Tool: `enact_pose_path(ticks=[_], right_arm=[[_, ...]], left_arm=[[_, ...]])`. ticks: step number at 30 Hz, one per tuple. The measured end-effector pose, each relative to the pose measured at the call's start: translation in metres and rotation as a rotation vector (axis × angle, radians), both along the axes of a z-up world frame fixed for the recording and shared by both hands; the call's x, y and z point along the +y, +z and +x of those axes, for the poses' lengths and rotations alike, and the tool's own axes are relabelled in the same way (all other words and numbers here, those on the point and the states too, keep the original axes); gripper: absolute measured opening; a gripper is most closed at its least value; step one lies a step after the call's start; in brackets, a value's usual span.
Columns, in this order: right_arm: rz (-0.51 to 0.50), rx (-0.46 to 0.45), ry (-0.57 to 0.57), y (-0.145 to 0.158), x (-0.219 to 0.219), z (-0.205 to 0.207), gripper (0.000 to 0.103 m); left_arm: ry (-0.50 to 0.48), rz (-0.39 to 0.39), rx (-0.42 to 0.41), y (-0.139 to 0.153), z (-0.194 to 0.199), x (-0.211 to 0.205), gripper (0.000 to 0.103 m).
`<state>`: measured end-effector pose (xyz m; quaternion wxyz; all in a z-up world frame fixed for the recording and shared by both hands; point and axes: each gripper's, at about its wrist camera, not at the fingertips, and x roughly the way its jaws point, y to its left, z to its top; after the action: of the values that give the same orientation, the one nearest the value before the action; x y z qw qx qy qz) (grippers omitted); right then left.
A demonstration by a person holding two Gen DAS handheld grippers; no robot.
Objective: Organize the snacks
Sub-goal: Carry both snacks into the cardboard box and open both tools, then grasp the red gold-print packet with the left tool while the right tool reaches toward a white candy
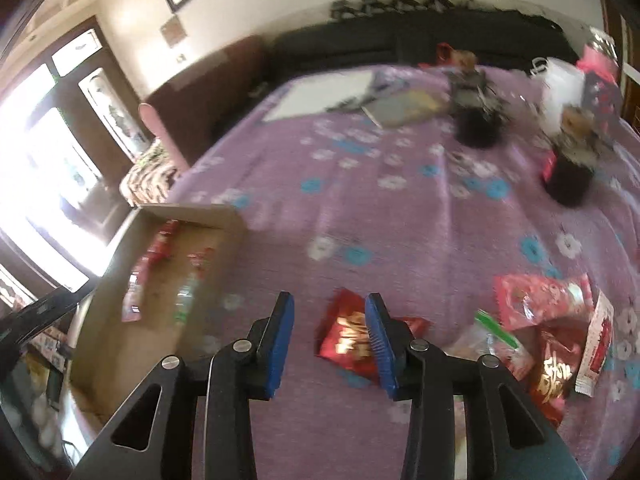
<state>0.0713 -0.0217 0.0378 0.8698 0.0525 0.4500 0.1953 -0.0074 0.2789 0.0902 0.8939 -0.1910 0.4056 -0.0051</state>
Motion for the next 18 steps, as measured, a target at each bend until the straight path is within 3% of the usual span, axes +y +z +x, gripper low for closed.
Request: enact_pose_path(ticks=[5,6,8,14,16,18], right_arm=[[-0.068,0.045,-0.022,-0.024,0.013,0.021,0.033],[-0.085,0.057,-0.02,-0.029,0.013,0.021,0.022],[-0.069,0.096,0.0,-0.036,0.011,0.018,0.015],[0.029,0.206,0.12,-0.042,-0.003,-0.045,0.014],[0.055,0.205,0.159,-0.04,-0.011,-0.073,0.019],[0.152,0.184,0.161,-0.03,-0.036,-0.094,0.019]], left_arm=[[-0.063,0.019,-0.001,0.006,-0.007,-0.033,0.063],[-0.071,0.021,0.0,0.006,-0.008,-0.037,0.063],[-0.088,0.028,0.001,0.007,-0.011,-0.045,0.063],[-0.138,0.041,0.007,0.004,-0.019,-0.069,0.063],[-0.168,0.038,0.017,0.0,-0.019,-0.085,0.063],[-0.196,0.04,0.027,-0.004,-0.02,-0.098,0.063]])
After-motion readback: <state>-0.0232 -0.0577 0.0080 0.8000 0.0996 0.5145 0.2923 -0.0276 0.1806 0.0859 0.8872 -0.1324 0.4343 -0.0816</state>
